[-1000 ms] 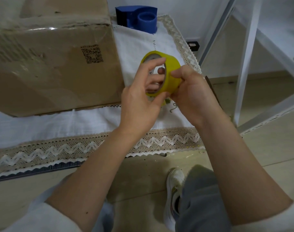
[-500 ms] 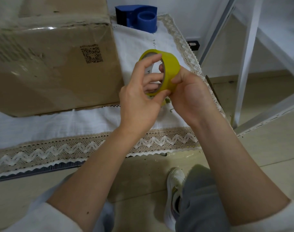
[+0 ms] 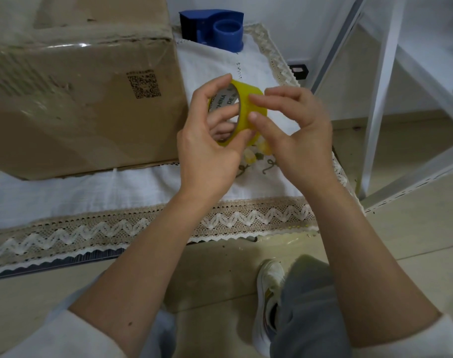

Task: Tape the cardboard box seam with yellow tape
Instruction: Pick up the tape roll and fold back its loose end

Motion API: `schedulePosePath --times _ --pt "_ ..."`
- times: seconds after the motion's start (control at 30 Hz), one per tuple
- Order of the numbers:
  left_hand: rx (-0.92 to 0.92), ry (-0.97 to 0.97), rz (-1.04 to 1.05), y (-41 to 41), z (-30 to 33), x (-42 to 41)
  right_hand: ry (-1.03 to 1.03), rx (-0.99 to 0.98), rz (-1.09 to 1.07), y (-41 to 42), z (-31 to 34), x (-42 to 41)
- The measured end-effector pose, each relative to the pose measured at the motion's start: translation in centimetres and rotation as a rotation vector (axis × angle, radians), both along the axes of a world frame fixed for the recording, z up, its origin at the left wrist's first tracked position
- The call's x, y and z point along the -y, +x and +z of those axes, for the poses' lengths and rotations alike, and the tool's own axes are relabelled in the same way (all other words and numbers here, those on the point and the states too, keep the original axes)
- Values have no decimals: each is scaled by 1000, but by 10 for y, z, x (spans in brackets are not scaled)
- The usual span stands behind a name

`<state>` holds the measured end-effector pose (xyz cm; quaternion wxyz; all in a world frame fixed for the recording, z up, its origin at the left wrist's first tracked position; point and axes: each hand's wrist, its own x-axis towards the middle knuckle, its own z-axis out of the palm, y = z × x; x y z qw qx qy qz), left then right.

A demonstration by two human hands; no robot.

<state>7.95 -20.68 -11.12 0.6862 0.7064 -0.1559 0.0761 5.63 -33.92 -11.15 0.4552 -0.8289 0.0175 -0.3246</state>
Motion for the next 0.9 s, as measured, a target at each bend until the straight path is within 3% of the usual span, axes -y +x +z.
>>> schedulePosePath --times 0.9 --pt "99 53 -15 0 -3 -4 -202 38 134 2 3 7"
